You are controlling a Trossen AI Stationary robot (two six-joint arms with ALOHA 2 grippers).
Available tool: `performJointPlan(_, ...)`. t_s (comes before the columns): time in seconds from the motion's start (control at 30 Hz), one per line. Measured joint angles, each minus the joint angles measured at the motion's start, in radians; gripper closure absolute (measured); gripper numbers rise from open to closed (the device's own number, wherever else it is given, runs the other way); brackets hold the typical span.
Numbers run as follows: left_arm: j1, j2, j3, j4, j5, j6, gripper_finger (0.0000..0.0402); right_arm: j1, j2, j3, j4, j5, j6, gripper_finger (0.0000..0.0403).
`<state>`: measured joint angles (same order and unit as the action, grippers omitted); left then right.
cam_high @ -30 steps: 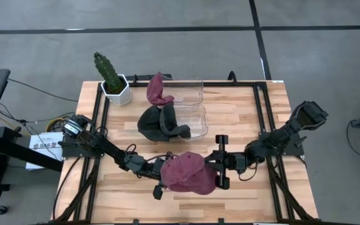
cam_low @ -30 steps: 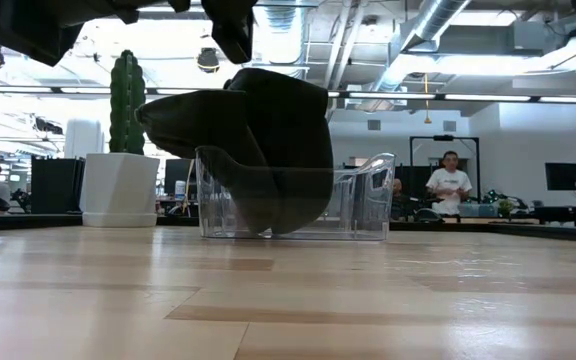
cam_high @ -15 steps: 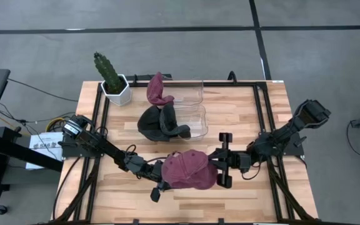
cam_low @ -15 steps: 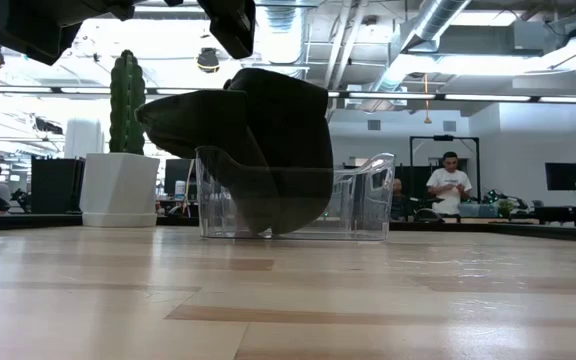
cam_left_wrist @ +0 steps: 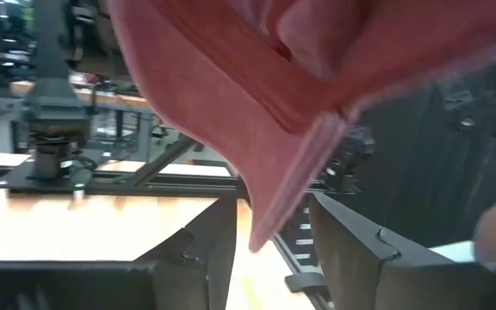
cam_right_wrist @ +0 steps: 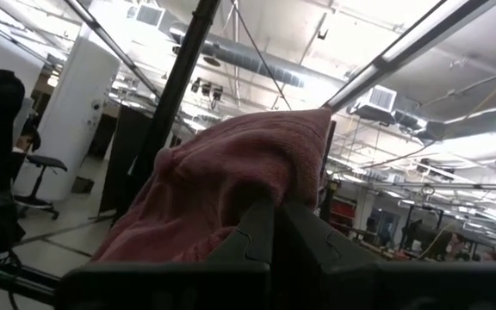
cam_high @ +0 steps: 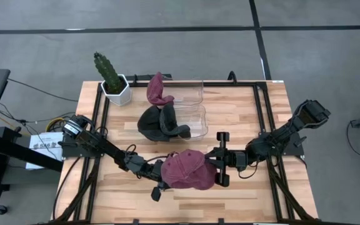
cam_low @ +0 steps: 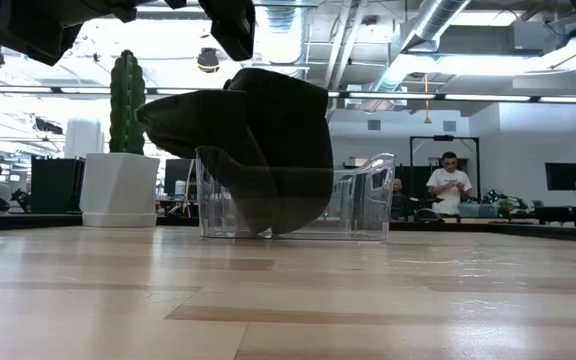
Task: Pick & Place hat
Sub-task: Put the red cap into the top transparent bin
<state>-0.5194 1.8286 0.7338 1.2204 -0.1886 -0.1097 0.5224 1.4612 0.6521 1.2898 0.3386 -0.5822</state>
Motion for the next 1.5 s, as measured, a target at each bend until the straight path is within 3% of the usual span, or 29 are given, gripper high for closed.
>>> performJointPlan(0.17, 0.0, 0.0, 0.0, 0.0, -0.036, 0.0, 0.0277, 0.0, 0.0, 0.0, -0.004, 0.0, 0.006, 0.0403)
performJointPlan(0.4, -0.002, 0.0, 0.0, 0.0, -0.023, 0.004, 0.0384, 0.0, 0.0, -0.001, -0.026, 0.003, 0.01, 0.0397)
performJointPlan(0.63, -0.006, -0.003, 0.0, -0.008, -0.029, 0.009, 0.0388, 0.004, 0.0, -0.001, -0.033, 0.004, 0.077, 0.0356)
performJointPlan(0.77, -0.005, -0.044, -0.016, -0.092, -0.022, 0.007, 0.0387, 0.032, 0.0, -0.001, -0.037, 0.015, 0.039, 0.0327)
performJointPlan(1.1, -0.05, -0.283, -0.128, -0.385, -0.021, 0.006, 0.0387, 0.153, -0.001, 0.002, 0.048, 0.361, -0.203, 0.0248)
performJointPlan(1.33, -0.076, -0.318, -0.146, -0.382, -0.02, 0.021, 0.0387, 0.127, -0.002, 0.083, 0.172, 0.421, -0.407, 0.026)
performJointPlan(1.5, -0.079, -0.317, -0.145, -0.302, -0.057, 0.018, 0.0387, 0.038, -0.002, 0.174, 0.061, 0.42, -0.356, 0.0291)
